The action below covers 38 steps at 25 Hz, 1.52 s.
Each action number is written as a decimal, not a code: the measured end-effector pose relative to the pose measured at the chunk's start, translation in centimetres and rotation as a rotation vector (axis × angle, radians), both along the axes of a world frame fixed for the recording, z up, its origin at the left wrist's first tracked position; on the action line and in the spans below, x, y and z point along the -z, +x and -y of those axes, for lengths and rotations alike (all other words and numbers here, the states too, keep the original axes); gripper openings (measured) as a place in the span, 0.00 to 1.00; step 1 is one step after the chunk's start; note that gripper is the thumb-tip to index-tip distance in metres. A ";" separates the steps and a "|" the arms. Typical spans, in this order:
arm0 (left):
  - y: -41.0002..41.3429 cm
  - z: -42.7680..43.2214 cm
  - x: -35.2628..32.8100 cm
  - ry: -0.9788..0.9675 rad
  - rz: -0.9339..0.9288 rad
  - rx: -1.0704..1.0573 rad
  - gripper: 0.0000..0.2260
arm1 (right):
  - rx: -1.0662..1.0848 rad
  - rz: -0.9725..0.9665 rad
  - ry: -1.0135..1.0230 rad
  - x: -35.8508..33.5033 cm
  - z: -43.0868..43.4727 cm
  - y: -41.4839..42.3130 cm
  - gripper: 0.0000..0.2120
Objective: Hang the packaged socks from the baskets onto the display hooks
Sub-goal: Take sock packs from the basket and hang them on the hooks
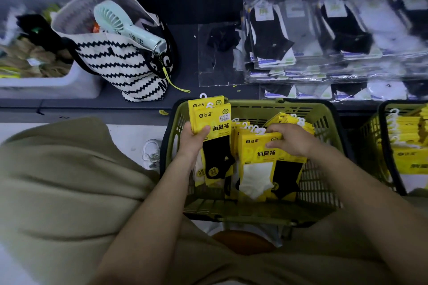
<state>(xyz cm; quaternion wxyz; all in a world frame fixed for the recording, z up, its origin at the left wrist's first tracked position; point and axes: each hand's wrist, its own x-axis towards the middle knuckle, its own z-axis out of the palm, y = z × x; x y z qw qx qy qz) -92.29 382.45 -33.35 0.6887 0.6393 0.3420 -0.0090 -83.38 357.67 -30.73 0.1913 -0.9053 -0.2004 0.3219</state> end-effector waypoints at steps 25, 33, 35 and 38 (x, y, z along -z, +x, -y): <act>7.7 0.9 -15.8 -0.099 0.426 0.347 0.17 | 0.568 0.227 0.914 -16.5 -6.8 4.1 0.16; 9.2 0.4 -18.7 -0.060 0.555 0.284 0.23 | 0.601 0.197 0.981 -20.0 -7.4 5.4 0.09; 9.7 -0.2 -19.7 -0.039 0.569 0.259 0.20 | 0.552 0.156 1.012 -21.3 -7.3 6.0 0.06; 10.7 -1.3 -21.9 0.018 0.612 0.233 0.17 | 0.486 0.170 1.055 -23.8 -7.2 7.2 0.05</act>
